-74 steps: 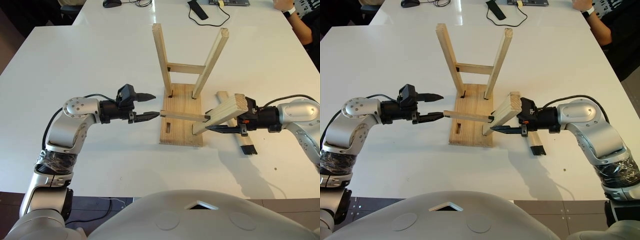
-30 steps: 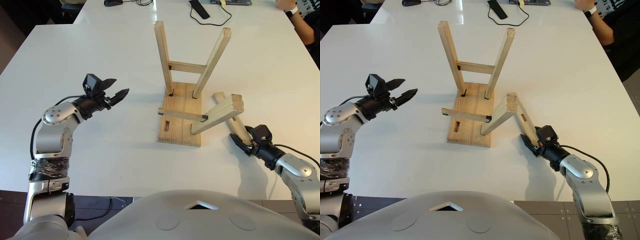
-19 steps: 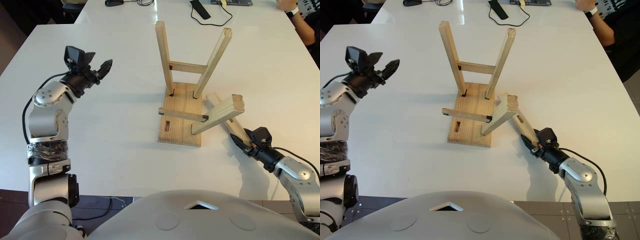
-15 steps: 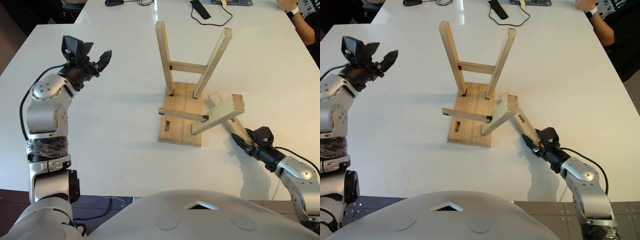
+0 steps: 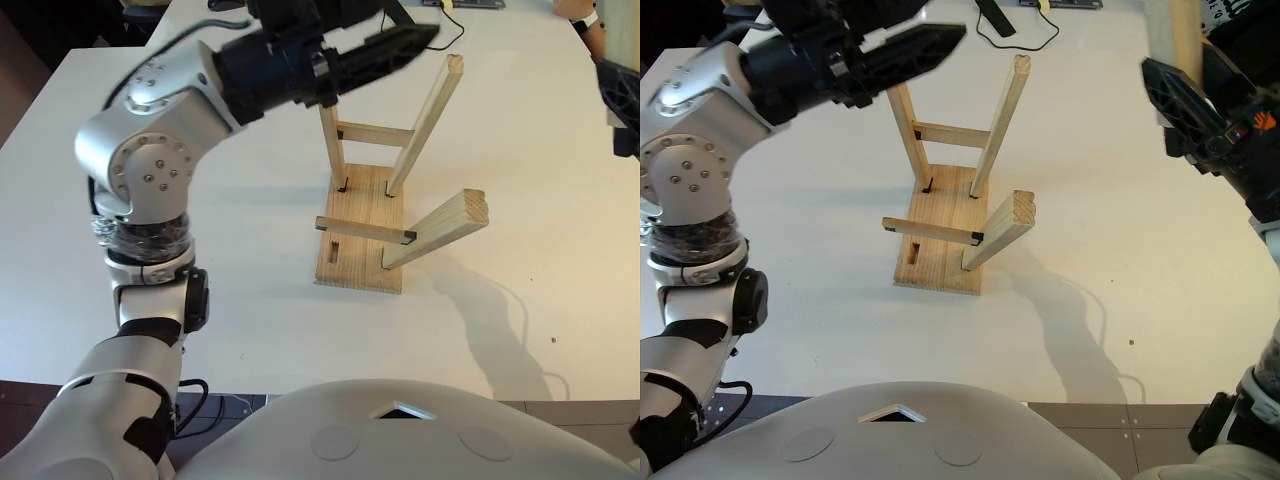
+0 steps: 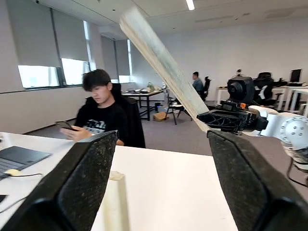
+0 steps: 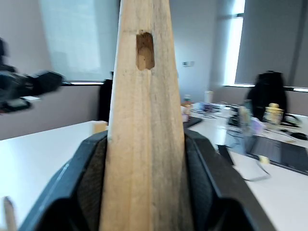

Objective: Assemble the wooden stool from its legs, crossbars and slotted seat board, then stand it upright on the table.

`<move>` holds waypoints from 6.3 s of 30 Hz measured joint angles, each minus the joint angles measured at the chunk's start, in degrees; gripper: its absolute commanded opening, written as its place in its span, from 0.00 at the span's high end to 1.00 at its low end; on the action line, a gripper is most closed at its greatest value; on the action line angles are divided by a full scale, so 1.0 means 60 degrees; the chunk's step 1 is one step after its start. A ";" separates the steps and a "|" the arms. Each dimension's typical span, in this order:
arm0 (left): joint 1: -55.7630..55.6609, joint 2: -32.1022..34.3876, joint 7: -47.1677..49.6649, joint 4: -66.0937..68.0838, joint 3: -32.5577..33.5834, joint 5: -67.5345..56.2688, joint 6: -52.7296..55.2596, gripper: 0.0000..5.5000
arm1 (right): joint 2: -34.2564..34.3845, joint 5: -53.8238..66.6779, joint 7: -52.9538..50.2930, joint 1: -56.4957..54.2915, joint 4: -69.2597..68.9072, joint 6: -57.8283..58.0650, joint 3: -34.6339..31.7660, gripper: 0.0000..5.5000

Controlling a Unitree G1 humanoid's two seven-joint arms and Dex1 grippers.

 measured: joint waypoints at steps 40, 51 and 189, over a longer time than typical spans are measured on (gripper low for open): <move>0.0671 0.0016 -0.1905 -0.0744 -0.0203 -0.1845 -0.0237 0.63 | -0.1378 0.0912 0.3031 -0.1154 -0.0321 0.1593 0.2185 0.63; 0.0656 -0.0293 -0.1349 -0.0480 -0.0069 -0.1836 -0.0481 0.63 | -0.1381 0.1170 0.2542 -0.1314 0.0135 0.1623 0.1959 0.51; 0.3527 0.2604 -0.1927 -0.0156 -0.3502 0.4297 -0.3530 0.63 | 0.3240 -1.0027 -0.4266 -0.1051 0.0400 -0.3322 0.2958 0.51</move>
